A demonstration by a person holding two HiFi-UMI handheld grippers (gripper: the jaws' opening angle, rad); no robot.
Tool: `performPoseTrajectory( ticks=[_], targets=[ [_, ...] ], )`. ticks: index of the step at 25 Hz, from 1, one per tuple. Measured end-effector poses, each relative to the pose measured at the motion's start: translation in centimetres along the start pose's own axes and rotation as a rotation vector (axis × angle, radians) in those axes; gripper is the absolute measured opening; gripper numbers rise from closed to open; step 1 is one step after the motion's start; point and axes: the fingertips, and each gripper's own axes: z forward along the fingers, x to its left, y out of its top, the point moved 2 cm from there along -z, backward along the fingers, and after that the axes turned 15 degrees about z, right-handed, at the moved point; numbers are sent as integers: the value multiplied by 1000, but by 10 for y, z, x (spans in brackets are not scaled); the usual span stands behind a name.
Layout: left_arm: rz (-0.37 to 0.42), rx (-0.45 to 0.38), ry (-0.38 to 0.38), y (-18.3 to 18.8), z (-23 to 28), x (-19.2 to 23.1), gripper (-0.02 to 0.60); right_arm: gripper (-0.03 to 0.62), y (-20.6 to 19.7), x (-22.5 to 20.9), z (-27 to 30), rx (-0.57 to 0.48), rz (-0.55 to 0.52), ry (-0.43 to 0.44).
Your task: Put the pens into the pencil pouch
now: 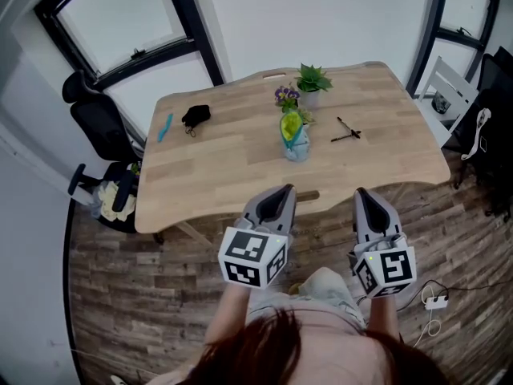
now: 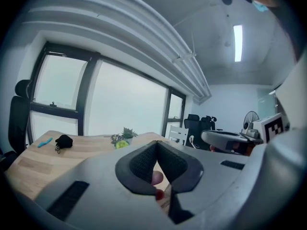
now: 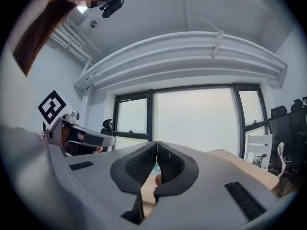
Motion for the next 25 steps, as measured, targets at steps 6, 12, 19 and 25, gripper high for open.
performPoseTrajectory(
  ticks=[6,12,19,25],
  targets=[
    [-10,22,11,-9,22,15,2,2,-4,-15,20,0,-7,-10],
    [-24,38,41,-14,54,33,2,2,-2,-37,54,4,-10,8],
    [-49,61,77,-14,97,56,2,2,7,-64,97,19,-6,25],
    [-88,97,105,-20,128,79,2,2,8,-91,129,43,-2,24]
  ],
)
